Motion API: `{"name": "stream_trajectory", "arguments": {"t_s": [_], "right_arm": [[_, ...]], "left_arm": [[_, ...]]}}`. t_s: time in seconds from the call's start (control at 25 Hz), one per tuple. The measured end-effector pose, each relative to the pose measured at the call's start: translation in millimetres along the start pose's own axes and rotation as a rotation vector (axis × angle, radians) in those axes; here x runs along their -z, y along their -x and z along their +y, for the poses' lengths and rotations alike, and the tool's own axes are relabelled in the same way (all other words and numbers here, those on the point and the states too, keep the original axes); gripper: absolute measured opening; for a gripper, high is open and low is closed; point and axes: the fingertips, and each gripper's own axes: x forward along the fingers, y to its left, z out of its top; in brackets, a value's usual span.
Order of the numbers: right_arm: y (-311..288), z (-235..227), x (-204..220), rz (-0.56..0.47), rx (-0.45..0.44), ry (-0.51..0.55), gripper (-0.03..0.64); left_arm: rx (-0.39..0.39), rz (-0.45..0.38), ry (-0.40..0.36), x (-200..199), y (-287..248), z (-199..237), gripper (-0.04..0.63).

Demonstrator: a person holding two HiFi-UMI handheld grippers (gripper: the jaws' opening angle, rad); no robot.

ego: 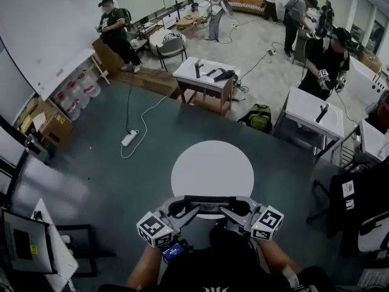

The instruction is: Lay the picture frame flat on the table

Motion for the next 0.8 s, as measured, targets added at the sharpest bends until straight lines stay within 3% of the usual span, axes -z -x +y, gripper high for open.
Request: {"name": "stream_trajectory", "arguments": {"t_s": [0.36, 0.8], "right_arm": [[-47, -87, -33, -0.014, -0.030, -0.043, 0.089], [-80, -163, -18, 0.009, 0.056, -0.128, 0.095]], "left_arm": [[-0.023, 0.074, -0.001, -32, -49, 85, 0.123], [-0.002, 0.128, 0.069, -15, -93, 157, 0.124]]}}
